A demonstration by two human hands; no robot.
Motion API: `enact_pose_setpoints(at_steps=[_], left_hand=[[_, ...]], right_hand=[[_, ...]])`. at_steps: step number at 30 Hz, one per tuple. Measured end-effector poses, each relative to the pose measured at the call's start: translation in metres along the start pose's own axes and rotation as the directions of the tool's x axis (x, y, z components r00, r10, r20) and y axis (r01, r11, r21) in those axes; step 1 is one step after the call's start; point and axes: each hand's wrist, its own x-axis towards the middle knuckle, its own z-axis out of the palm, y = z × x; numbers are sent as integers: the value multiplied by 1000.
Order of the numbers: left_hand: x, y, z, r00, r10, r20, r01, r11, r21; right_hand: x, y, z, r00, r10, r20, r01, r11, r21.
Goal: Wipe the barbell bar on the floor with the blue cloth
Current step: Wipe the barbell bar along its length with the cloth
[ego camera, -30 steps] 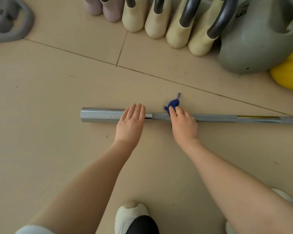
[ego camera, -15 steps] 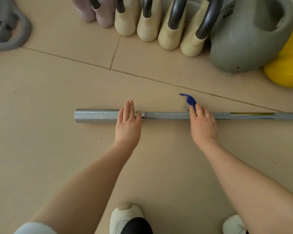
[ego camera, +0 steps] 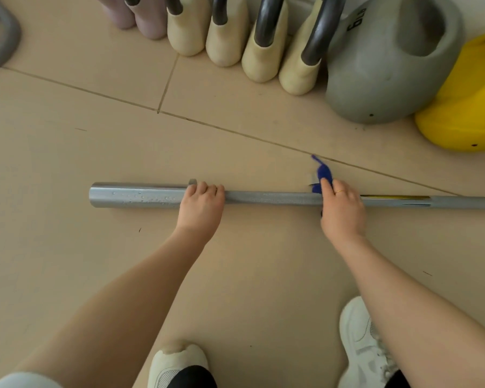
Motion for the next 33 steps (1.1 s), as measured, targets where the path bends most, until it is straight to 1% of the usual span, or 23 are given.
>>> enact_pose_setpoints(at_steps=[1,2,3,5,8,10,11,12,15,16,17,20,22,23,24,26,27,28,29,30,33], left_hand=[[-1,1,-2,1000,10,25,-10,1000,-18],[-2,1,-4,999,20,38,-19,999,-26],[-4,1,-6,999,25,42,-25,1000,-16],[-7,4,-9,999,38,31,-38,999,11],[-14,8,-8,999,37,17,-37,999,5],[-18,10,-6,1000,25,17,-25,1000,4],[-20,10,-5,1000,19,14,-19,1000,4],[-22,10,-3,1000,19,5,-19,1000,-3],[-26,11,-3,1000,16,-21,-16,1000,-24],[-26,11,-4,999,17,-28,-17,1000,-20],[-26,12,-5,999,18,-27,-18,1000,-17],[-25,13,-4,1000,20,7,-20,1000,-9],[-24,11,-6,1000,11,26,-11,1000,-10],[-23,10,-7,1000,3,31,-2,1000,-13],[-23,9,-7,1000,2,25,-1,1000,-11],[-22,6,-7,1000,-6,24,6,1000,-6],[-21,5,-7,1000,-12,20,13,1000,-7],[-21,4,-6,1000,-17,13,17,1000,-12],[-20,4,-6,1000,-22,9,23,1000,-20],[-19,4,-5,1000,-29,-1,29,999,-20],[-17,3,-6,996,-57,-64,53,997,-54]], right_hand=[[2,-2,-1,999,30,27,-31,999,34],[2,-9,-1,999,29,37,-32,997,77],[0,-21,-1,999,-4,43,0,993,114],[-9,-53,5,991,-132,30,125,977,171],[-25,-97,4,959,-276,59,255,937,239],[-26,-100,-1,936,-344,74,317,915,249],[-25,-94,-2,931,-355,86,328,915,234],[-25,-84,-1,938,-334,96,311,929,199],[-32,-70,2,987,-142,73,135,986,95],[-35,-80,3,990,-125,62,117,986,120],[-38,-94,3,987,-151,54,139,974,177],[-45,-138,-4,940,-338,54,292,875,386],[-41,-142,-12,914,-391,108,304,837,454],[-37,-135,-15,912,-386,136,299,855,424],[-32,-125,-16,920,-360,156,288,889,356],[-26,-100,-16,955,-240,176,195,951,241],[-25,-91,-17,970,-171,174,134,969,207],[-26,-88,-17,979,-131,155,102,978,183],[-28,-91,-17,982,-135,129,113,980,165],[-32,-100,-17,978,-178,110,160,974,161],[-41,-135,-12,913,-399,79,366,890,271]])
